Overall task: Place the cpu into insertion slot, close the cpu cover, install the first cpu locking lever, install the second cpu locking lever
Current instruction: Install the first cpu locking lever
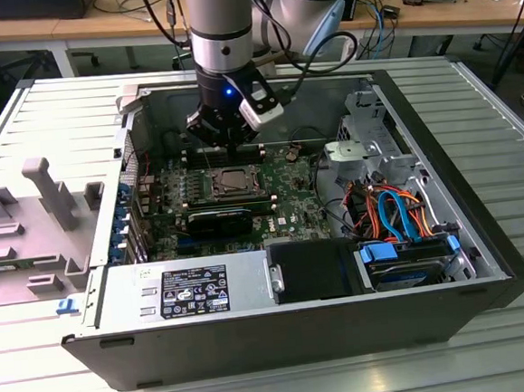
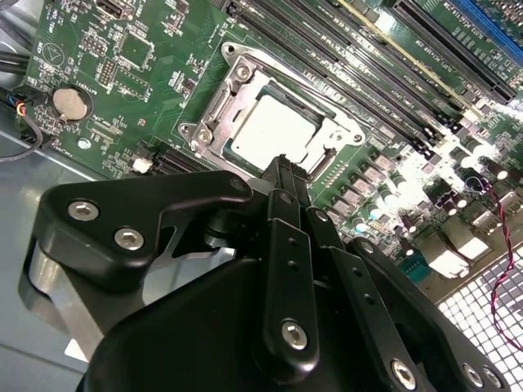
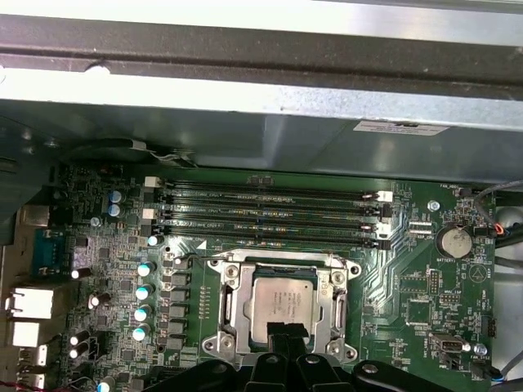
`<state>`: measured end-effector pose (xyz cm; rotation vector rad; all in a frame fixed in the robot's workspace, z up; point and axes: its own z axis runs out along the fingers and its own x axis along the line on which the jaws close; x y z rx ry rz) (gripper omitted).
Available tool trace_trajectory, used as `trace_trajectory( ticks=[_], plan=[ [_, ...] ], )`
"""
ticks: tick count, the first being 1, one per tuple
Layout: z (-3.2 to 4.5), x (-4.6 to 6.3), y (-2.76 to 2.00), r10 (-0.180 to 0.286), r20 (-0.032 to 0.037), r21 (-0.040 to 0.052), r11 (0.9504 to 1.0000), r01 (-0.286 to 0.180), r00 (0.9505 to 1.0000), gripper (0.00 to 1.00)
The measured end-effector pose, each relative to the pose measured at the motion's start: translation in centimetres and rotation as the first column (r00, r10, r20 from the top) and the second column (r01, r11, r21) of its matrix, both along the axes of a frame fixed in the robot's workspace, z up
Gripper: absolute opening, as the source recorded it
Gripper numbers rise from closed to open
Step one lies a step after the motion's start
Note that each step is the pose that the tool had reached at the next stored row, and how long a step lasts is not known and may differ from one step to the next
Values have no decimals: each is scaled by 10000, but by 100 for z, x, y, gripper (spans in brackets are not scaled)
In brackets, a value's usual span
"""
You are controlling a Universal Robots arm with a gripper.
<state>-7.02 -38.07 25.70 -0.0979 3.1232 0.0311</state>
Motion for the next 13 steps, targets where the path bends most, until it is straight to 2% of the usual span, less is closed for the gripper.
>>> trace_trajectory(
  ticks=[13],
  plan=[
    [0,-30,0,-1,0,0,10000,1,10000,11]
  ],
)
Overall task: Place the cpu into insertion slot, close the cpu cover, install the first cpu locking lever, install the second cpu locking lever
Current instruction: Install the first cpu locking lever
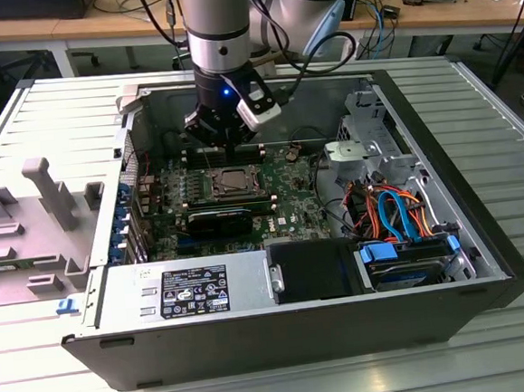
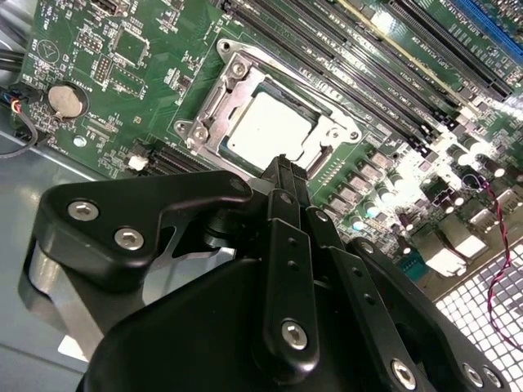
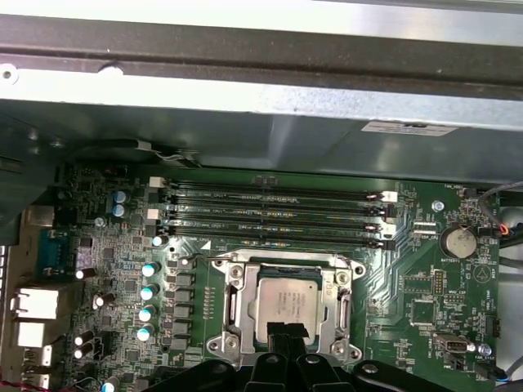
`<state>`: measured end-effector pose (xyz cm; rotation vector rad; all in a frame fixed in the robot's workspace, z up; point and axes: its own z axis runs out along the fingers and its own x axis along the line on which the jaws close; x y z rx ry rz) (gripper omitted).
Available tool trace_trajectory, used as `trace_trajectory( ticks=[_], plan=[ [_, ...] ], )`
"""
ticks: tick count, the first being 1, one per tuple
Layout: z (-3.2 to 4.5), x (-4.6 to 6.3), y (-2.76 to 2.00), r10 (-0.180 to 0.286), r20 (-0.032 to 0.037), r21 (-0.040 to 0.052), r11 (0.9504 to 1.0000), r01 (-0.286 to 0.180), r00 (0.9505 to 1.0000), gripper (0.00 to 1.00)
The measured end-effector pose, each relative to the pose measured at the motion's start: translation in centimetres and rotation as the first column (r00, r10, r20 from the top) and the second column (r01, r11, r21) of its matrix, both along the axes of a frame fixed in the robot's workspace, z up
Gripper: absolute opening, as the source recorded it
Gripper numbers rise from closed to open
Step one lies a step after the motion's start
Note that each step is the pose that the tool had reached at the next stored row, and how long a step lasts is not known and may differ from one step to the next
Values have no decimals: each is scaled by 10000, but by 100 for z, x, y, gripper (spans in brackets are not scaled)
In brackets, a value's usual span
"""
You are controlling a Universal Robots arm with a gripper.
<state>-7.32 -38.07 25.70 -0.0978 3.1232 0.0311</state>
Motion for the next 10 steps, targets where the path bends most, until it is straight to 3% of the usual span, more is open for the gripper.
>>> trace_trajectory(
  ticks=[10],
  plan=[
    [0,-27,0,1,0,0,10000,-1,10000,11]
  ],
)
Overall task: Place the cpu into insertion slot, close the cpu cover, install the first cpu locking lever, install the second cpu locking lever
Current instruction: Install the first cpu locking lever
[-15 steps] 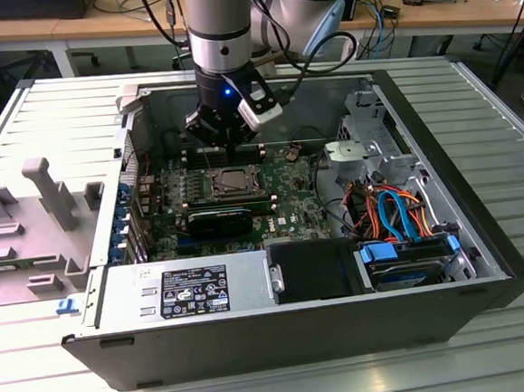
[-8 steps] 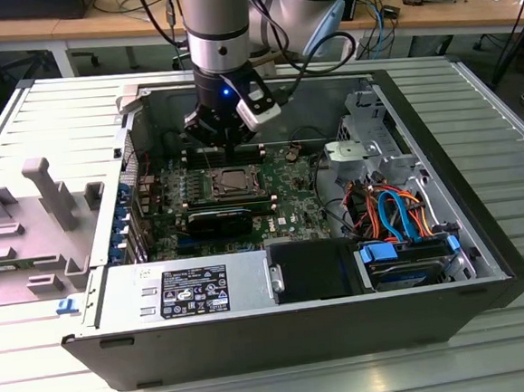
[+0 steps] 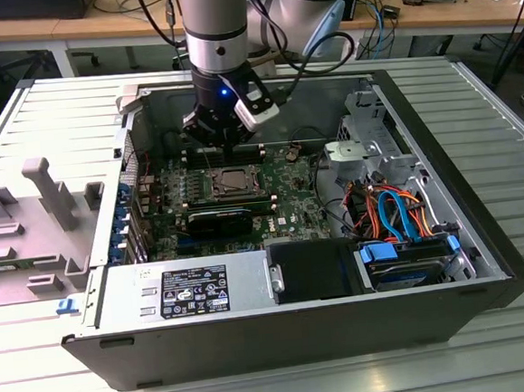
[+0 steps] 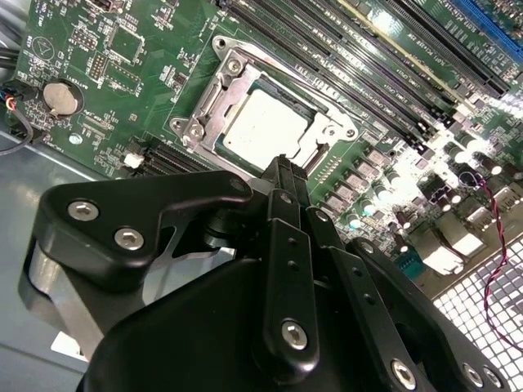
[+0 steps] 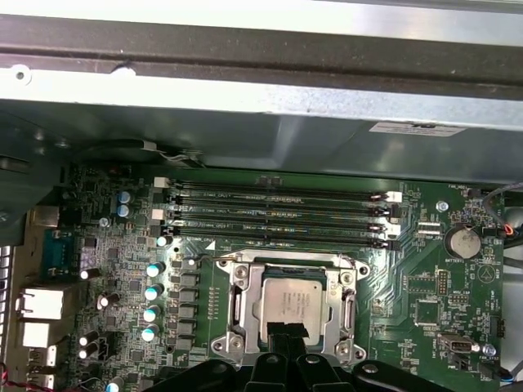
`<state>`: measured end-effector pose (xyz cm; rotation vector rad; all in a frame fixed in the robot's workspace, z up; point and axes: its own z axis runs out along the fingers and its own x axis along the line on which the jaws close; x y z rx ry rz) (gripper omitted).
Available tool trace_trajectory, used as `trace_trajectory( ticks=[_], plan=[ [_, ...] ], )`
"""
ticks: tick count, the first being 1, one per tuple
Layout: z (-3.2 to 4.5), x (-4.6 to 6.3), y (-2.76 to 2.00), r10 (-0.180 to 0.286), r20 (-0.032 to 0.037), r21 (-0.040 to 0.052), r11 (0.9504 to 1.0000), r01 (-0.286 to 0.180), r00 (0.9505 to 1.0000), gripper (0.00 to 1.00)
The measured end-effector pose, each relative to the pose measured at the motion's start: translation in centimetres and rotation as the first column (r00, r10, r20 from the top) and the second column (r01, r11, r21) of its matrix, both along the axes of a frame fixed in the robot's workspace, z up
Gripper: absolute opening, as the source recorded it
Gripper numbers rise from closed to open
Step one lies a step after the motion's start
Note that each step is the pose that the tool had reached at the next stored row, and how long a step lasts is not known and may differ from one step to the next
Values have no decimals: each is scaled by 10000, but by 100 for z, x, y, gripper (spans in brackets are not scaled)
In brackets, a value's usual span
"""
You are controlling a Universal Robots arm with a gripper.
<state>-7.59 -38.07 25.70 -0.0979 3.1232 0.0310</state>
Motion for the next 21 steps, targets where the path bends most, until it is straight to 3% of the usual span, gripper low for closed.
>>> trace_trajectory(
  ticks=[21],
  plan=[
    [0,-61,0,0,0,1,10000,0,10000,11]
  ],
)
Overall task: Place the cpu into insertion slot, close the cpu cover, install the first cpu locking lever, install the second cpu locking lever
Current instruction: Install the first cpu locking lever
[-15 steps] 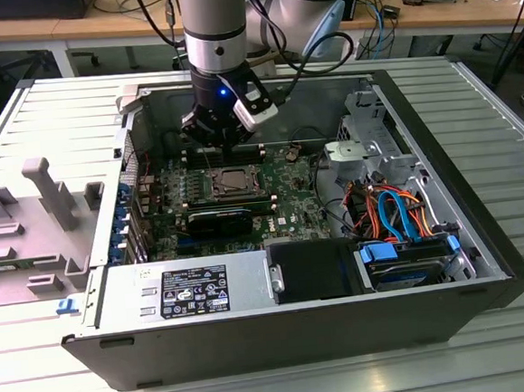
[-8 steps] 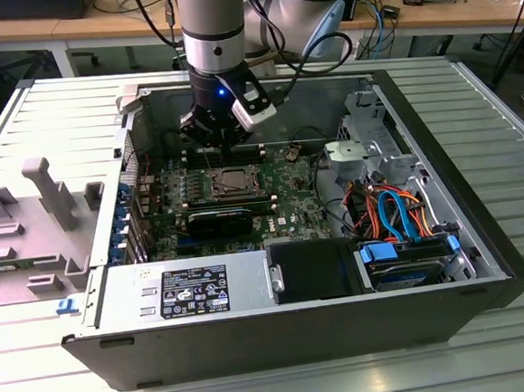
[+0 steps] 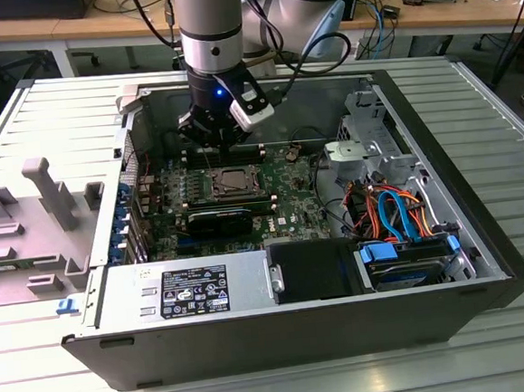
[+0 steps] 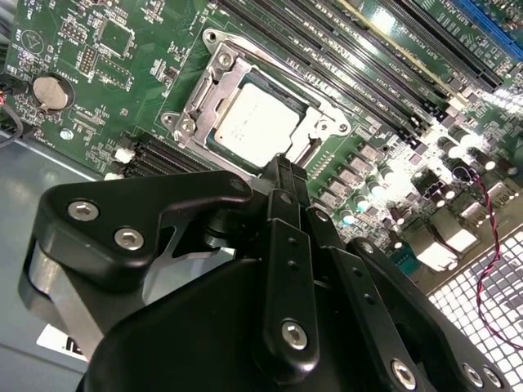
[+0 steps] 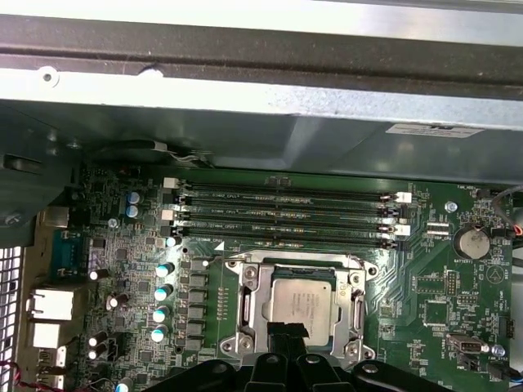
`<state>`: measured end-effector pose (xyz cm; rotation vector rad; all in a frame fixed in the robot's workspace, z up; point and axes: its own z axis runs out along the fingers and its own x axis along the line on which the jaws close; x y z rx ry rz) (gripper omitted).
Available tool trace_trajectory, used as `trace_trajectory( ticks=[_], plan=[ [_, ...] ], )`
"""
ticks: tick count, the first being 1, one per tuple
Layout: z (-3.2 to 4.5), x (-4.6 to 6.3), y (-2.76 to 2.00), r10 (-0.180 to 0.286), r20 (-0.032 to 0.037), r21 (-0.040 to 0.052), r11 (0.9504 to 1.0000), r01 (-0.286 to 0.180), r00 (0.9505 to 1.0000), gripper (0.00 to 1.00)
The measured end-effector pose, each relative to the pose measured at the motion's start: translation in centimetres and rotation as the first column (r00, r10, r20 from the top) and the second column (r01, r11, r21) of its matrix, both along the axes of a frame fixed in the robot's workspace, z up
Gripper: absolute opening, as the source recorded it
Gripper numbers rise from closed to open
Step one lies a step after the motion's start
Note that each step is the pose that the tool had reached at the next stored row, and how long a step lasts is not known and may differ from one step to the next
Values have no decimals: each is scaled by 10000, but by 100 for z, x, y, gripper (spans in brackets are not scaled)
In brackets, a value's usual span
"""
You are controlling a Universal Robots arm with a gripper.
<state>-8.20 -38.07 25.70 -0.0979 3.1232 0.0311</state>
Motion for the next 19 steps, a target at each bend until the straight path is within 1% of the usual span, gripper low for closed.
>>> trace_trajectory(
  ticks=[19],
  plan=[
    [9,-54,-1,2,3,1,10000,-2,10000,11]
  ],
)
